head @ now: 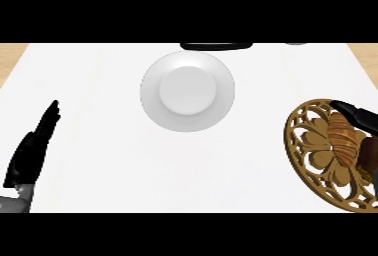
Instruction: Pick the croissant from the placemat and place it in the plate
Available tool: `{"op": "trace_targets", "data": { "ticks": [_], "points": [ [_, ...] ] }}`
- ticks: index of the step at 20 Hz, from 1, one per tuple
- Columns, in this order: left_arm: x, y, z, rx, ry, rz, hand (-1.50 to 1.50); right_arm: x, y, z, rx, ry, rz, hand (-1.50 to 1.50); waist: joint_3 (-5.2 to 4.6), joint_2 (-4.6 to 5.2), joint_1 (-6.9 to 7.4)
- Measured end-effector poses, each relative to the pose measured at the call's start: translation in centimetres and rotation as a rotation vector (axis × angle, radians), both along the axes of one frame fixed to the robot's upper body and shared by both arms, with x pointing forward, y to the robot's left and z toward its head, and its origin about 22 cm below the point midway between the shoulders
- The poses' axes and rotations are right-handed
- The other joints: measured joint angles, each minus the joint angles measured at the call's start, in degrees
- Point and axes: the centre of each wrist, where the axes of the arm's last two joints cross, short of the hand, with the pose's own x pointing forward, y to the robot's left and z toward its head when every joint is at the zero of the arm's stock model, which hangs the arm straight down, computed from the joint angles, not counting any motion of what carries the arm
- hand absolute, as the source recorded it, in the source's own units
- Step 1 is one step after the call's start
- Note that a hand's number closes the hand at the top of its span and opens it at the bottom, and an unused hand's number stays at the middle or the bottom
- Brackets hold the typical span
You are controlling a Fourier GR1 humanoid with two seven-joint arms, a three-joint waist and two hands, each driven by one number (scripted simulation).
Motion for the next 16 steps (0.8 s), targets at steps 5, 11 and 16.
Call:
{"op": "trace_targets", "data": {
  "ticks": [5,11,16],
  "points": [
    [-2.0,-0.2,-1.3,0.013,-0.008,-0.001,0.00,-2.8,-1.8,-1.4,0.117,-0.102,-0.315,-1.50,0.00,-0.04,0.74],
    [-3.3,0.2,-1.8,0.019,-0.014,-0.004,0.00,-8.3,-2.4,-1.1,0.112,-0.105,-0.331,-1.50,-0.05,0.15,1.31],
    [-3.5,0.6,-1.7,0.020,-0.022,-0.009,0.00,-11.0,-4.3,-0.4,-0.019,0.114,-0.236,-1.50,-0.12,0.28,1.50]
  ]
}}
